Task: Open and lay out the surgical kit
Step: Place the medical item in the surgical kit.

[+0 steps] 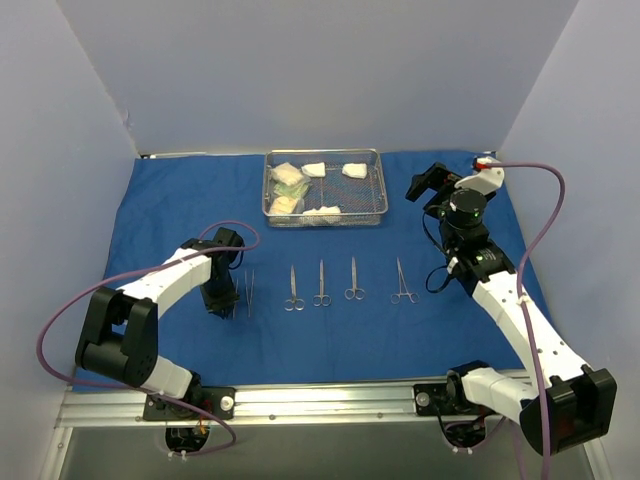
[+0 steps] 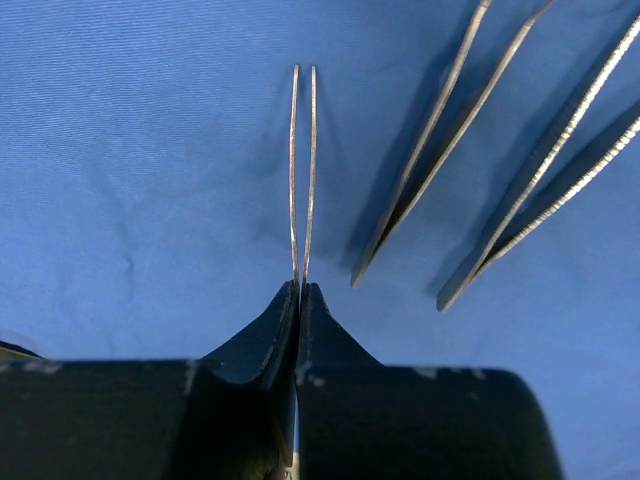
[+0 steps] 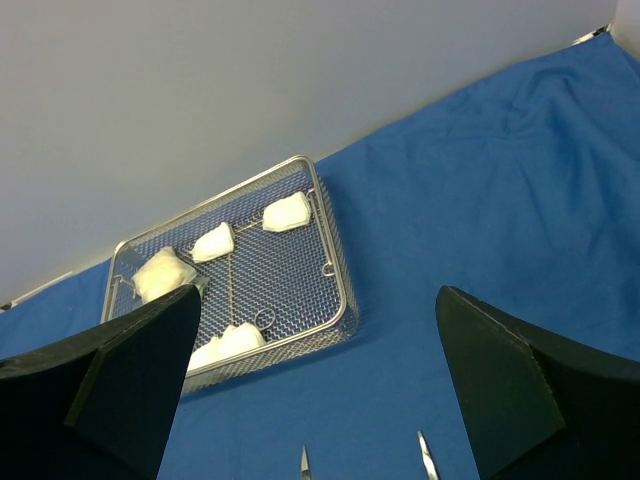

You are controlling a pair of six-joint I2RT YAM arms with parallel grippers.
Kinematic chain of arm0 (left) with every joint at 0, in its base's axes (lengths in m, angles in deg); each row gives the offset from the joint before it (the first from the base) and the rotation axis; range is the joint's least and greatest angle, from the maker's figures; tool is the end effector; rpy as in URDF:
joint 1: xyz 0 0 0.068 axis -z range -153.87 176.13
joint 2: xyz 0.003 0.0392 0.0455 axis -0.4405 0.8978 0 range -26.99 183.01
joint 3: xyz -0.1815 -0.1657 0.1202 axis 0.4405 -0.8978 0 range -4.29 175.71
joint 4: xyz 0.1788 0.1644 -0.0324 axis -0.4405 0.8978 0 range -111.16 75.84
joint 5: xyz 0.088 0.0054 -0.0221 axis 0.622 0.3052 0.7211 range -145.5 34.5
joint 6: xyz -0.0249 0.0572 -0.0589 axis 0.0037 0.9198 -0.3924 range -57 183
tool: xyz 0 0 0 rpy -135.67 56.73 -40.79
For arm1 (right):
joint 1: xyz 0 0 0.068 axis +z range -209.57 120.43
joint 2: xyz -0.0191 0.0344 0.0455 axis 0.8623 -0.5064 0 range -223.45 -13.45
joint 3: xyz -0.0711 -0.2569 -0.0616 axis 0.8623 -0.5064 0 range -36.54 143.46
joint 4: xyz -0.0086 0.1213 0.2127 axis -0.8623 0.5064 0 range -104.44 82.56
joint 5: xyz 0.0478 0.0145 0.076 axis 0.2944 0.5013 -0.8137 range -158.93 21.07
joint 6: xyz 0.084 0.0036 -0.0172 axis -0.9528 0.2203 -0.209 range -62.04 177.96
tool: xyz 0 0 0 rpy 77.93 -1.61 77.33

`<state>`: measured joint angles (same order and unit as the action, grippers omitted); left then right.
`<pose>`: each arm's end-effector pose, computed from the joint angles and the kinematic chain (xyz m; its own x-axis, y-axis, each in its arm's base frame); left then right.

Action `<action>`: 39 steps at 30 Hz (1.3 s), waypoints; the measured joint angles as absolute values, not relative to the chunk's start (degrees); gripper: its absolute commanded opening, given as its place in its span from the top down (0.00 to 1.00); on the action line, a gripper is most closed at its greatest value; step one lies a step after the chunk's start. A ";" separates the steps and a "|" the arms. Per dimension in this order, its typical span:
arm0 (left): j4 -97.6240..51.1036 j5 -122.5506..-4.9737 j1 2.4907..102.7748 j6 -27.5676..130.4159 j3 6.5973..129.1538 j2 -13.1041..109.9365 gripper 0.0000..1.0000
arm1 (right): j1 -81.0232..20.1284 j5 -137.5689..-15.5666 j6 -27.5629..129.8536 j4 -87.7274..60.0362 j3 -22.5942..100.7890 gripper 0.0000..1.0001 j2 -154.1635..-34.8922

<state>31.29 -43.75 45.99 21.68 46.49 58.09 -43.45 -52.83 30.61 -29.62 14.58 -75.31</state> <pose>0.2190 -0.0628 0.1509 -0.9176 -0.3560 -0.1769 -0.3785 0.9184 0.1152 0.2709 0.0565 0.3749 0.0653 0.4783 -0.8757 -0.0353 0.8782 0.4770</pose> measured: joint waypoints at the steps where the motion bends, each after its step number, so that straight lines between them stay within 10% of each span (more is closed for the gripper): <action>1: 31.75 -44.06 45.99 21.90 46.95 58.31 0.97 | -43.52 -52.85 30.61 -29.60 14.58 0.00 -75.31; 24: 37.21 -50.53 42.58 31.91 54.38 66.87 0.96 | -45.16 -51.85 31.52 -28.83 14.55 0.00 -74.29; 30: 38.35 -50.33 41.95 32.13 54.69 68.23 0.71 | -45.42 -51.80 31.74 -28.72 14.55 0.00 -74.29; 39: 40.08 -49.11 41.47 31.72 54.73 69.80 0.61 | -45.77 -51.80 32.14 -28.72 14.55 0.00 -74.26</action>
<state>40.08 -49.11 41.47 31.72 54.73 69.80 -45.77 -51.80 32.14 -28.72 14.55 -74.26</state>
